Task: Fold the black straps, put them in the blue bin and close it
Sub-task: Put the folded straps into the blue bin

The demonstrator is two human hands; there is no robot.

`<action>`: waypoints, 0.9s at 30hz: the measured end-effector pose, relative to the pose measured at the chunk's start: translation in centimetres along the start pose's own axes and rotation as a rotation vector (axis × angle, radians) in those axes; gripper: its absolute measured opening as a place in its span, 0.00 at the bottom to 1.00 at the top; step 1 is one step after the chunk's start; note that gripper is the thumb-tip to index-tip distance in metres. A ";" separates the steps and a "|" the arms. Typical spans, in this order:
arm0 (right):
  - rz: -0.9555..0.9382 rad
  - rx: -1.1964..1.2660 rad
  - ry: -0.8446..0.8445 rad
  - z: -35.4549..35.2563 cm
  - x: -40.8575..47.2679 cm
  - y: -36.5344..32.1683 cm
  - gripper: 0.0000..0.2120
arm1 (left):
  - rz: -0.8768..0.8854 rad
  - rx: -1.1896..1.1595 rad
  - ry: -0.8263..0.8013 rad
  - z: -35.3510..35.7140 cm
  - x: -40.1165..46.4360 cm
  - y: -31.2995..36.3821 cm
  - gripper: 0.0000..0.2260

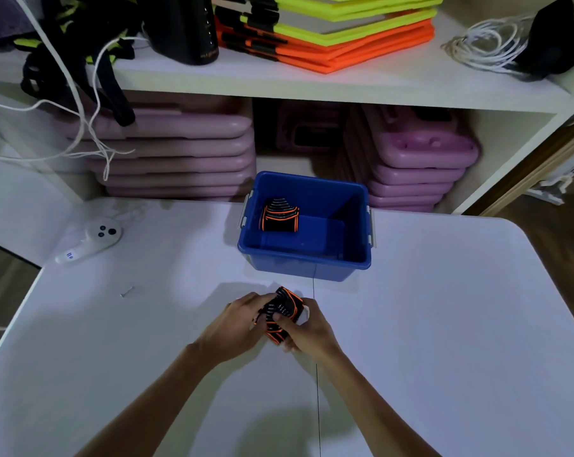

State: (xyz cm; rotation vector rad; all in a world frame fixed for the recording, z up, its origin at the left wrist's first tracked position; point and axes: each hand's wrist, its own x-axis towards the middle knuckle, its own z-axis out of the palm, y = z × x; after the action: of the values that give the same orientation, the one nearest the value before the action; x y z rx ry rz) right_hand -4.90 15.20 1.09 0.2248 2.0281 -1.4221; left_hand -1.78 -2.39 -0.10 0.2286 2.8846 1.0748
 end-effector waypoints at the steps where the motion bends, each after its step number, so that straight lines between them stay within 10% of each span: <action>1: 0.023 0.047 -0.008 -0.1 0.0 0.0 0.21 | 0.034 -0.030 -0.018 -0.1 -0.2 0.1 0.21; 15: 0.053 -0.157 0.029 -3.3 2.4 -1.2 0.23 | 0.291 0.373 -0.049 1.5 0.0 -0.9 0.24; 18: -0.015 -0.147 -0.029 -3.3 2.1 -1.4 0.10 | 0.247 0.463 -0.037 1.8 -0.4 -1.2 0.24; 27: -0.238 -0.119 0.078 -2.7 0.6 0.0 0.11 | 0.086 0.494 -0.053 1.1 -1.5 -1.1 0.28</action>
State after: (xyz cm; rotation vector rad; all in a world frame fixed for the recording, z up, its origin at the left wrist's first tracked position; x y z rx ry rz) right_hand -6.42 17.48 1.32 -0.0130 2.2555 -1.4452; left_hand -0.30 -2.68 -1.65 0.3955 3.0623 0.3353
